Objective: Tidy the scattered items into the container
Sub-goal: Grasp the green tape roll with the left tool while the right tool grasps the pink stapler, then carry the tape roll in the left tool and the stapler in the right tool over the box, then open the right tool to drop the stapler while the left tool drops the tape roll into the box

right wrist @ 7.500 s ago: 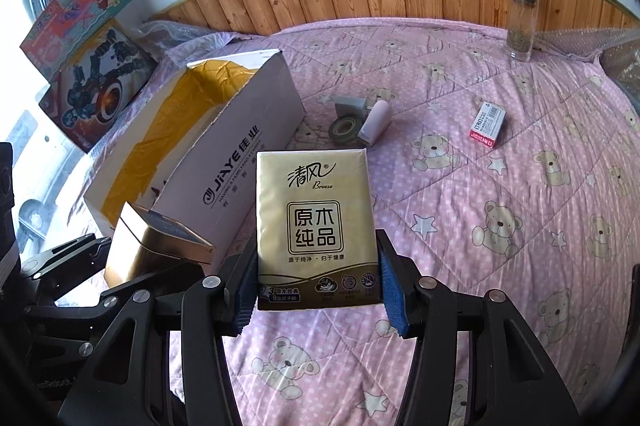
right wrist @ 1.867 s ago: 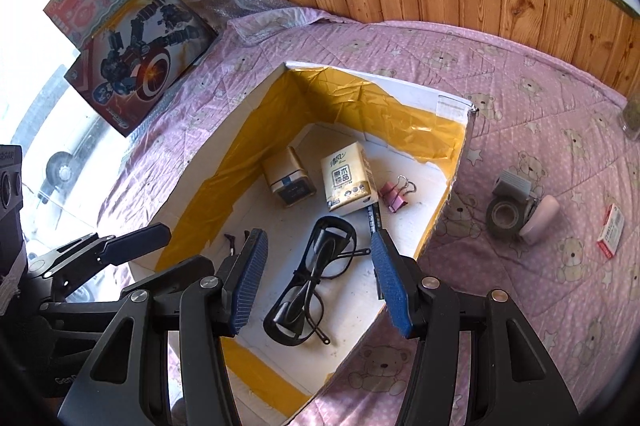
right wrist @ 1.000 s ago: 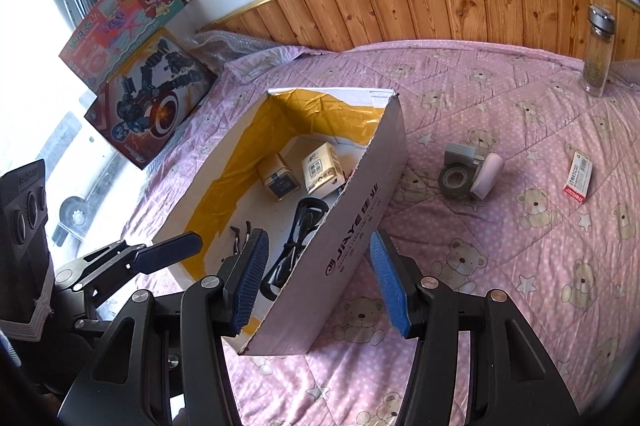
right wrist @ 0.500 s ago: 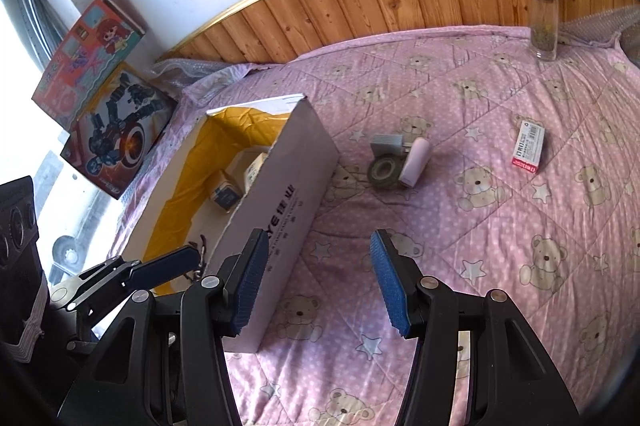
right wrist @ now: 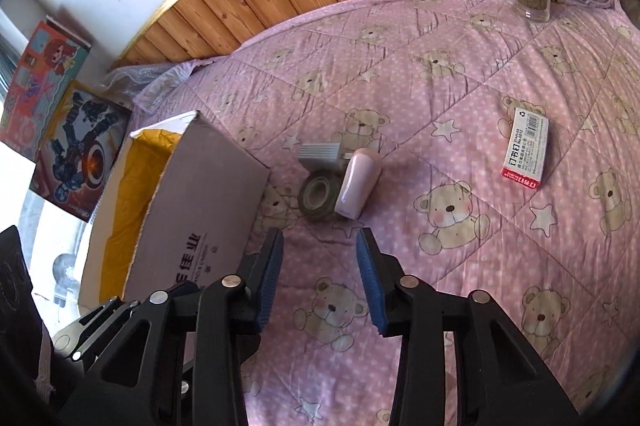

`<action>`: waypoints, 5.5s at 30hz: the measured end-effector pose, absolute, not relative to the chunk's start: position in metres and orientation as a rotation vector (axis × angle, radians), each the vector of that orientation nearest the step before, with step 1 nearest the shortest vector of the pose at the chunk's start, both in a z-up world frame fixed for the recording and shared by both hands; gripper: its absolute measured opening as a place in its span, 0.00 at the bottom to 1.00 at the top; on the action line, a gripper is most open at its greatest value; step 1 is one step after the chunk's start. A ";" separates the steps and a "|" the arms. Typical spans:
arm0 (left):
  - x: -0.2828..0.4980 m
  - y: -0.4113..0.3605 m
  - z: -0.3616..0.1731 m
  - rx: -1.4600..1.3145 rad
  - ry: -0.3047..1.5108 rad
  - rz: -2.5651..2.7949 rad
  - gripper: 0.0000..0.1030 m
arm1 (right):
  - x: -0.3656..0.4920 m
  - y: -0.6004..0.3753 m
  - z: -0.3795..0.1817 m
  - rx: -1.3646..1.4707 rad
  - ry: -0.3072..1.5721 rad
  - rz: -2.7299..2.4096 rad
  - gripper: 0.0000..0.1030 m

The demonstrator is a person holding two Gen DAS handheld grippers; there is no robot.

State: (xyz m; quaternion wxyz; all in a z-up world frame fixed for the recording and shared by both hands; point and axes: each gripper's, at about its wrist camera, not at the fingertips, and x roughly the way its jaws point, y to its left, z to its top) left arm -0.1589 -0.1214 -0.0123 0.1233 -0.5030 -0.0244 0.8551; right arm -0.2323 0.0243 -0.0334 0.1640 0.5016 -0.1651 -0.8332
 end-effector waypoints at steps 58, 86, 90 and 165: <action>-0.196 -0.110 -0.046 -1.530 -0.146 2.499 0.47 | -0.192 0.043 -0.058 1.499 -0.310 -2.405 0.28; -0.063 -0.162 0.036 -1.315 -0.251 2.533 0.47 | -0.069 -0.016 0.016 1.346 -0.219 -2.455 0.28; -0.049 -0.167 0.043 -1.289 -0.263 2.537 0.47 | -0.057 -0.028 0.024 1.323 -0.206 -2.451 0.28; -0.139 -0.351 -0.014 -1.653 -0.466 2.575 0.50 | -0.213 -0.218 0.020 1.338 0.337 -2.234 0.35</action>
